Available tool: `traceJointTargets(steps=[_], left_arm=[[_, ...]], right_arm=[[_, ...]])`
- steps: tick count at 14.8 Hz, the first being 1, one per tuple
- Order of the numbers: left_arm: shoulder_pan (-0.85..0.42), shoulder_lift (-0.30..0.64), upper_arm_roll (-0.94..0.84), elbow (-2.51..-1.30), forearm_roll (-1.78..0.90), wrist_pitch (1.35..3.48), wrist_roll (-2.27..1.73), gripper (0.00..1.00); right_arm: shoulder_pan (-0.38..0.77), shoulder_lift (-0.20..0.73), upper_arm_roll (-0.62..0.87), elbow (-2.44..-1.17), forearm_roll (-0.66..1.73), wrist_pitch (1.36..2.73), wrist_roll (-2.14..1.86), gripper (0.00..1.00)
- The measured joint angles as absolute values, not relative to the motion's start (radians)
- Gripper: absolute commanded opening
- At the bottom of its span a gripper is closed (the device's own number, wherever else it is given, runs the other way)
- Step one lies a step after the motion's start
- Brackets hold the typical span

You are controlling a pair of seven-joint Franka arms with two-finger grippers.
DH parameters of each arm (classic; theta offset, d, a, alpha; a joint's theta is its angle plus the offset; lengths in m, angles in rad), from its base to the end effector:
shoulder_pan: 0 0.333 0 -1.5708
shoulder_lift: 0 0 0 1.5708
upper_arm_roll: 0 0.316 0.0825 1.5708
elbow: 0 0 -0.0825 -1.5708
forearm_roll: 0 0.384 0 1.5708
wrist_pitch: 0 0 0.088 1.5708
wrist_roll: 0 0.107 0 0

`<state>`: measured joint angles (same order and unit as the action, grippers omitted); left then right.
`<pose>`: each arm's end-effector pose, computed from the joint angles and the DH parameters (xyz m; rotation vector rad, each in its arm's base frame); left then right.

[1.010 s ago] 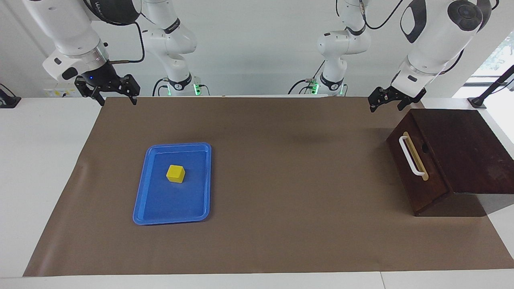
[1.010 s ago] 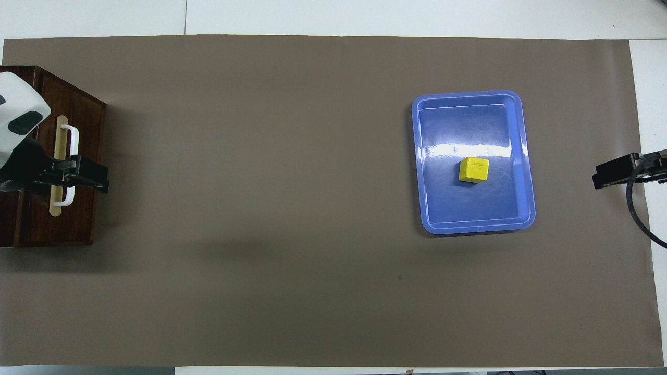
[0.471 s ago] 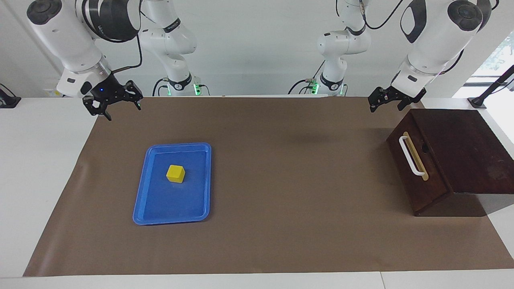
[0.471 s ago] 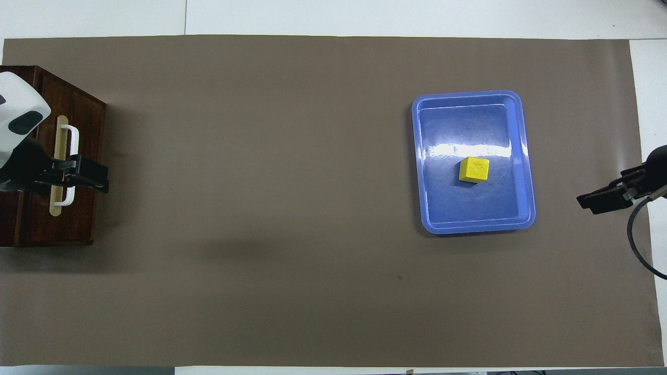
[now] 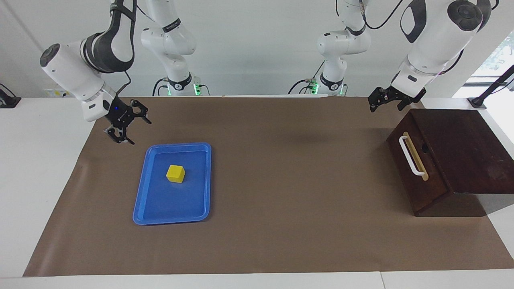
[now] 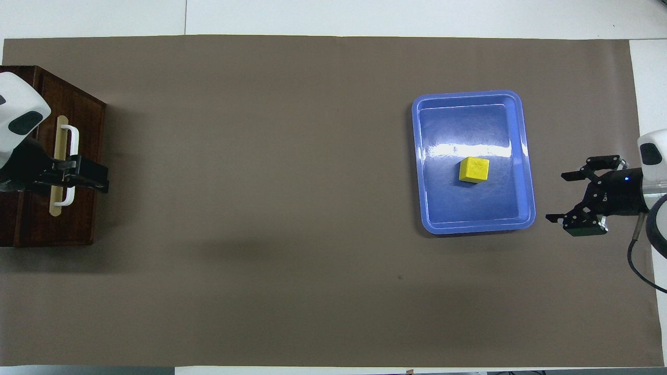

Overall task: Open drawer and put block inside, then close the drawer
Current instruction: 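Move the right gripper over the yellow cube in the blue tray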

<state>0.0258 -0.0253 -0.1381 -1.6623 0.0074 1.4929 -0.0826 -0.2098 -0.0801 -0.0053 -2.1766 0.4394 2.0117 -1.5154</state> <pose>0.5315 -0.0600 0.5892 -3.1085 0.0456 0.2220 0.5055 -0.0847 0.4241 -2.3968 -1.4585 -0.3441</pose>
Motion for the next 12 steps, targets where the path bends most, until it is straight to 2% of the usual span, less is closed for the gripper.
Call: traceJointTargets(steps=[4,8,12], left_arm=[[0.026,-0.025,-0.138,-1.662,0.007,1.493,-0.083,1.00],[0.026,-0.025,-0.138,-1.662,0.007,1.493,-0.083,1.00],[0.026,-0.025,-0.138,-1.662,0.007,1.493,-0.083,1.00]], right_arm=[[-0.210,0.033,-0.003,-2.176,0.591,2.120,-1.783,1.00],[-0.201,0.077,0.001,-2.178,0.735,2.141,-1.882,1.00],[-0.200,0.195,0.004,-2.158,0.921,2.161,-2.076,1.00]])
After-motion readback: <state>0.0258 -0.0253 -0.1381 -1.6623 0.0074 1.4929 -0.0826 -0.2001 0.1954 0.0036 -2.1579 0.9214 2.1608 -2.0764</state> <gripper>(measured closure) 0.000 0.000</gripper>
